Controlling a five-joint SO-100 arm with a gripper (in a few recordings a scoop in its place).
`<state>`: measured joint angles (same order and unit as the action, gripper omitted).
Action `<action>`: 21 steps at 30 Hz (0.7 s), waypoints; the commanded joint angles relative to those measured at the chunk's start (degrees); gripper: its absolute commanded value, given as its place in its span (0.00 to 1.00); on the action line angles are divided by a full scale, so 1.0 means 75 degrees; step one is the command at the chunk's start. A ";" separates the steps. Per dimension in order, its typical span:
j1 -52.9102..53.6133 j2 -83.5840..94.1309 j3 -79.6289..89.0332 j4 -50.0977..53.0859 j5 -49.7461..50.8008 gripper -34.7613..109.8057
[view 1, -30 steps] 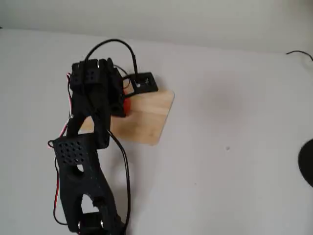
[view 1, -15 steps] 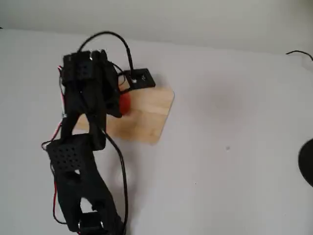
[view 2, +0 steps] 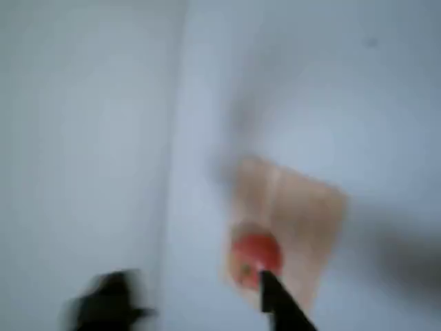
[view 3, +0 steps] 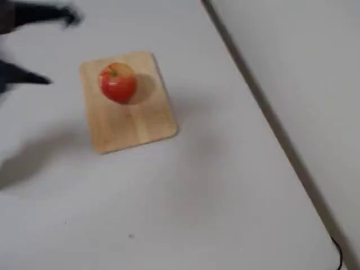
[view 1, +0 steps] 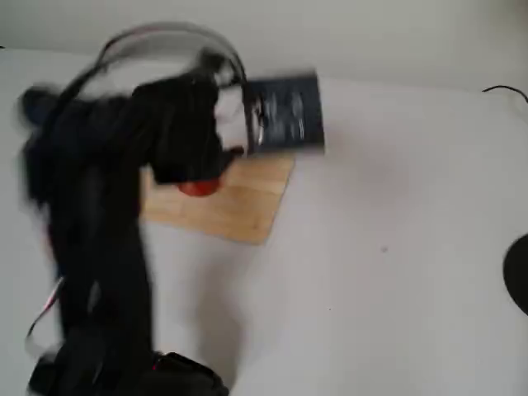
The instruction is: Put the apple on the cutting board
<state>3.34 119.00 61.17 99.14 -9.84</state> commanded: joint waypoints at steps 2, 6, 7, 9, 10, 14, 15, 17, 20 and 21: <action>0.0422 0.4734 0.5379 -0.2109 0.0504 0.24; 0.0176 0.8180 0.9762 -0.3187 0.0492 0.24; 0.0141 0.8625 1.0512 -0.3187 0.0469 0.24; 0.0141 0.9270 1.1824 -0.3223 0.0422 0.24; 0.0094 0.9234 1.2258 -0.3234 0.0422 0.24; 0.0270 0.9258 1.3676 -0.3680 0.0445 0.24; 0.0293 0.9258 1.3922 -0.3762 0.0445 0.24; 0.0328 0.9258 1.4355 -0.3832 0.0457 0.24; 0.0363 0.9258 1.4648 -0.3914 0.0527 0.24; 0.0363 0.9258 1.4648 -0.3914 0.0527 0.24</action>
